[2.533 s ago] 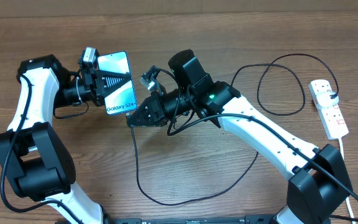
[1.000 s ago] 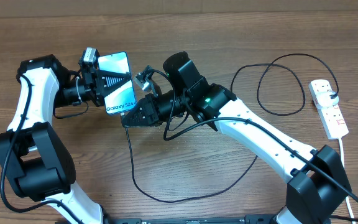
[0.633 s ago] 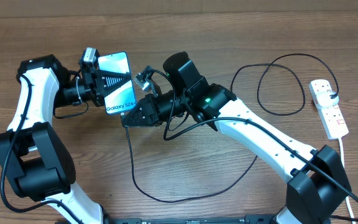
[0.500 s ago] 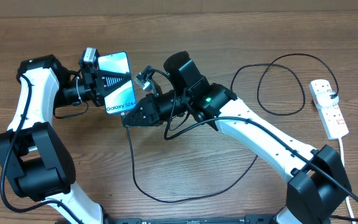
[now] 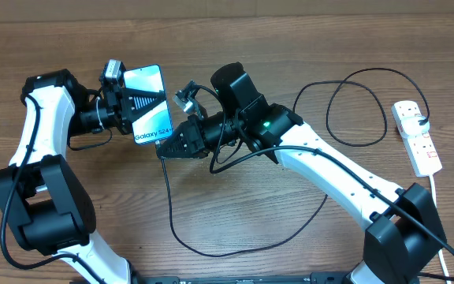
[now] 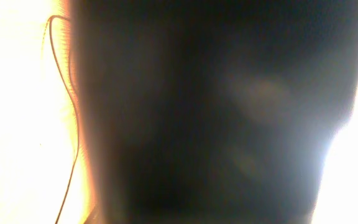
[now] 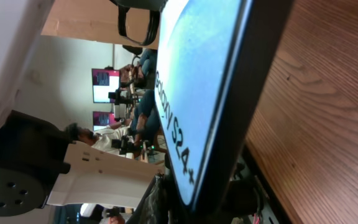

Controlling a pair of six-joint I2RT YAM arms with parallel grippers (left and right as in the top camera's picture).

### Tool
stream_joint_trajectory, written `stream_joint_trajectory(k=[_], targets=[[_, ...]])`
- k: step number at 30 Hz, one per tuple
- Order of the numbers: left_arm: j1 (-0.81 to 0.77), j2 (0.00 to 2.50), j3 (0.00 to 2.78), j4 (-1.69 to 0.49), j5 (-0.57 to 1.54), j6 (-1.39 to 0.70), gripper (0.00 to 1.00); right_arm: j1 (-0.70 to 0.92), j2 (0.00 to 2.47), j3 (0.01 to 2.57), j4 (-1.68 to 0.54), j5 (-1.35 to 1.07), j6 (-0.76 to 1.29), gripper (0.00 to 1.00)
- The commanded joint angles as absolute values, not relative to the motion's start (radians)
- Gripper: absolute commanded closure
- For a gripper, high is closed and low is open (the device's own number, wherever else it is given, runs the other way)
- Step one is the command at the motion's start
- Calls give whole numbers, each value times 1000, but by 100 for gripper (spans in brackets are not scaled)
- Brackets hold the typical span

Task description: Plug charger to phone and switch on socket

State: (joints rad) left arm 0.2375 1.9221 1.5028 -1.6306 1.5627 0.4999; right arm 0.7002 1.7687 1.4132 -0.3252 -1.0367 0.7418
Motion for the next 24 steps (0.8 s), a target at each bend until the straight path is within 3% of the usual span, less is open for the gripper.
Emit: stream_joint_trajectory(k=[1, 24], targets=[[237, 1896, 1507, -1636, 1581, 524, 96, 674, 1743, 1419, -290, -984, 791, 96], [278, 1896, 1507, -1636, 1581, 523, 96, 733, 1743, 1419, -263, -954, 837, 96]])
